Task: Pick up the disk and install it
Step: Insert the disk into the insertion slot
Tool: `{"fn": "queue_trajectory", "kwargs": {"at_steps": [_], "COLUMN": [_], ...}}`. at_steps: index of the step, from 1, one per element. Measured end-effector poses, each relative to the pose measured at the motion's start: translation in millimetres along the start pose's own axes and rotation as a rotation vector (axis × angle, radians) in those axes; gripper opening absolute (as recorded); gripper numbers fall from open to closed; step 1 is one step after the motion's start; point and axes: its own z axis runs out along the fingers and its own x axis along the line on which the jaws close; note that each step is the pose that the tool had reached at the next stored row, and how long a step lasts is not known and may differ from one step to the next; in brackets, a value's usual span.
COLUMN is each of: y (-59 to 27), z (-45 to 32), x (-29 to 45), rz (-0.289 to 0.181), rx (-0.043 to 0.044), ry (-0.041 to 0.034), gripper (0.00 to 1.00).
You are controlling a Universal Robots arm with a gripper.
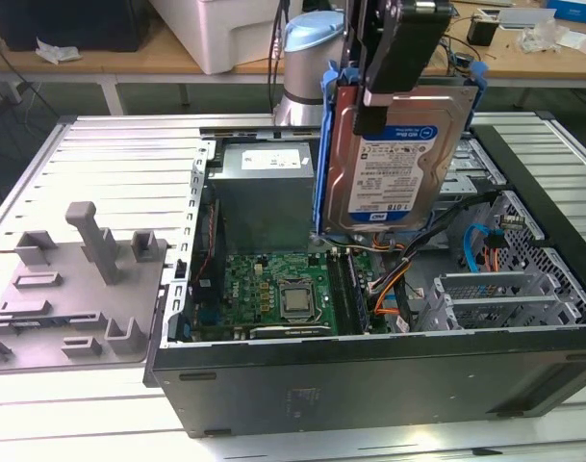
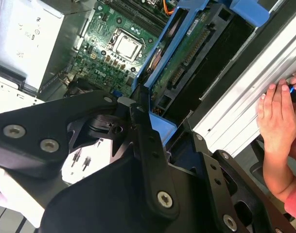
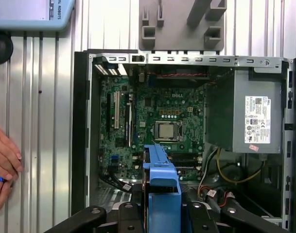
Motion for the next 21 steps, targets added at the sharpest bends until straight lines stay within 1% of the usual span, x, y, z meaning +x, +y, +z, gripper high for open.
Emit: {"fn": "queue_trajectory", "kwargs": {"at_steps": [4, 9, 13, 19, 21], "y": [-6.6, -16.9, -26.7, -31.8, -36.8], "z": [-0.1, -0.2, -0.2, -0.2, -0.1], "x": [2.6, 7.4, 14.0, 23.0, 27.6], "rz": [0.000, 0.000, 0.000, 0.000, 0.000], "rx": [0.0000, 0.0002, 0.0003, 0.0003, 0.0003], "ry": [-0.0036, -0.0102, -0.0156, -0.0173, -0.0188], "gripper": [0.37, 0.37, 0.37, 0.37, 0.37]}}
